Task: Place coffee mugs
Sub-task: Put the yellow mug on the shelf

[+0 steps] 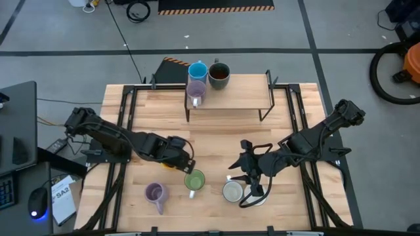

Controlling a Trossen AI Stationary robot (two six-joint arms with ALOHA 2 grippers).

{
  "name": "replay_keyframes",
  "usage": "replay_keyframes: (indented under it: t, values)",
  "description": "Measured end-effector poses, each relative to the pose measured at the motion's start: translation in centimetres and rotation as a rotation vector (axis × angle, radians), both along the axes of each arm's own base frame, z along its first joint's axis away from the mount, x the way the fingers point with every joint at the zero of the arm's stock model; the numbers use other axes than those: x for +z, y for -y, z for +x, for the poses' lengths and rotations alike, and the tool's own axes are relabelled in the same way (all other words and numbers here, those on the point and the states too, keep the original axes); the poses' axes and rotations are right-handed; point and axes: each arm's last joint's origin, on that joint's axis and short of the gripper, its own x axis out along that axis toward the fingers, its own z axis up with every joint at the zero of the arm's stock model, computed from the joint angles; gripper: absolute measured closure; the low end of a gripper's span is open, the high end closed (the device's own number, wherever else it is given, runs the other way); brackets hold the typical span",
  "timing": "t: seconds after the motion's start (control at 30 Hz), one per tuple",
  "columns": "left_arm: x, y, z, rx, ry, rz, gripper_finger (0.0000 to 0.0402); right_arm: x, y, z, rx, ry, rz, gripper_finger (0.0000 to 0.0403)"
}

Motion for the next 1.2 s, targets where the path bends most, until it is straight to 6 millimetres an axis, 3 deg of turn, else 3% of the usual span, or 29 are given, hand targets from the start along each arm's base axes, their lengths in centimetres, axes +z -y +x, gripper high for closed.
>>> replay_keyframes:
  t: [0.1, 0.37, 0.5, 0.67, 0.9, 1.2]
  values:
    - [0.2, 0.7, 0.2, -0.037, 0.042, -0.027, 0.0268, -0.2, 0.1, -0.1, -0.005, -0.018, -0.015, 0.0231]
    - [-0.2, 0.7, -0.7, 0.025, -0.054, -0.029, 0.0295, -0.1, 0.2, 0.0, -0.021, -0.002, -0.014, 0.0231]
    - [1.7, 1.2, 0.9, 0.013, -0.009, -0.029, 0.0304, -0.1, 0.5, 0.2, -0.037, -0.003, -0.009, 0.0231]
    - [3.4, 1.6, 2.3, -0.011, -0.117, 0.109, 0.031, 0.1, 0.6, 0.4, -0.047, 0.015, 0.002, 0.0231]
    - [2.0, 0.7, 3.4, -0.025, -0.237, 0.133, 0.0304, 0.3, 0.6, 0.5, -0.056, 0.038, 0.01, 0.0231]
    - [-0.9, 1.0, 3.9, -0.067, -0.425, 0.153, 0.023, 0.3, 0.6, 0.5, -0.072, 0.036, 0.029, 0.0231]
